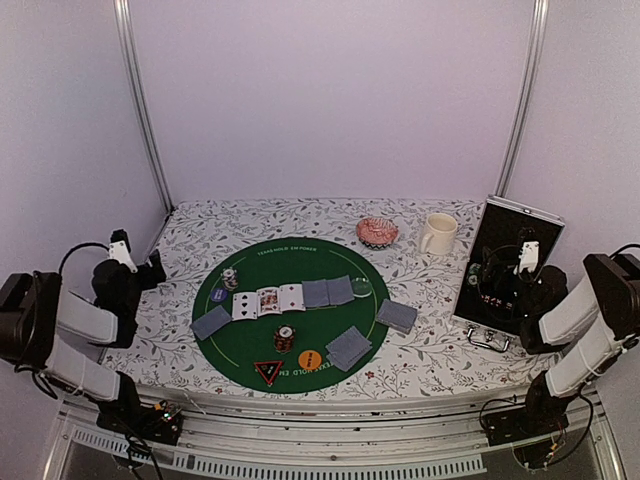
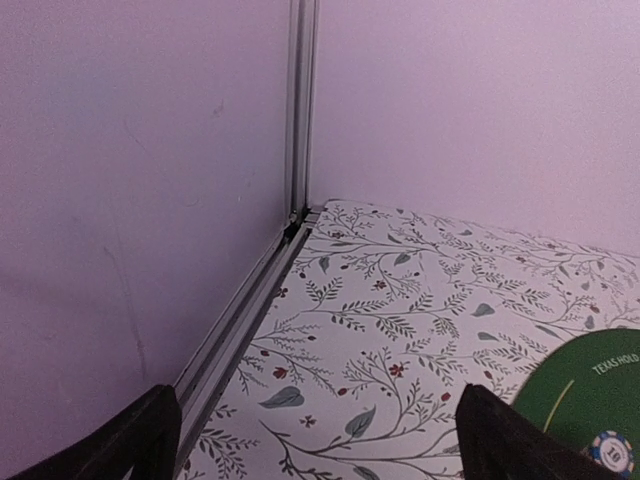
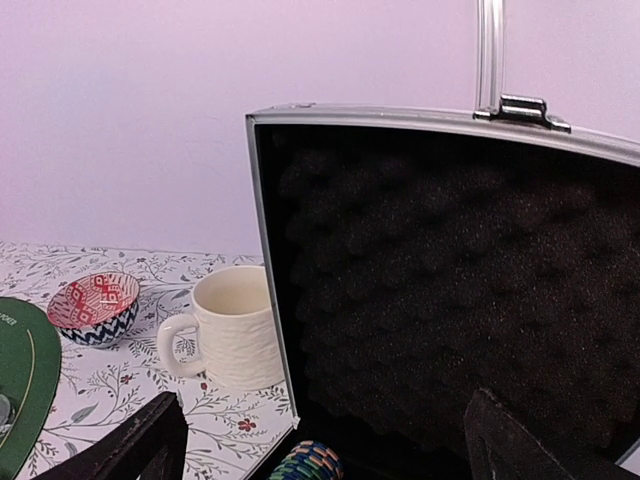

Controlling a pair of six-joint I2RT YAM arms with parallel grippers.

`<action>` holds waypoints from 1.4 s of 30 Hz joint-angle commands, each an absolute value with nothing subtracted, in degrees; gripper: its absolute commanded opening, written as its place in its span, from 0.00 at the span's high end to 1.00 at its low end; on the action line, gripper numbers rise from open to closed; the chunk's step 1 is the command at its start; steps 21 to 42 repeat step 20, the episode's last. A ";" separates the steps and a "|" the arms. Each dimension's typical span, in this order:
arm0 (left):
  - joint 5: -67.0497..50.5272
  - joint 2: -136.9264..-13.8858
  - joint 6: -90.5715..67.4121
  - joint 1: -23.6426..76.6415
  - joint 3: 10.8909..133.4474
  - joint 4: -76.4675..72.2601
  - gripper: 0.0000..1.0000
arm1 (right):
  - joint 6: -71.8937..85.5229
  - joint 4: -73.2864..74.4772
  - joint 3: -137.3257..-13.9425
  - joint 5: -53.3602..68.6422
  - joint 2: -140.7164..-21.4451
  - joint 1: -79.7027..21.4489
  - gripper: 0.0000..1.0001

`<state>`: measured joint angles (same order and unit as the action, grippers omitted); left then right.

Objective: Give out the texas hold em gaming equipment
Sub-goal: Reset both arms

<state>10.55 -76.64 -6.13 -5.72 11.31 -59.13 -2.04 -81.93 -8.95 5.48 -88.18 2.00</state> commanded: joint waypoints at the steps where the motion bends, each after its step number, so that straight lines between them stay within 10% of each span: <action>1: 8.42 -82.21 -6.01 -4.26 10.54 -74.35 0.02 | -1.99 -79.58 -10.89 6.08 -88.07 2.37 0.01; 42: 13.01 -88.28 -2.03 0.20 9.31 -82.57 0.02 | -1.76 -73.74 -14.06 6.15 -88.25 2.33 0.01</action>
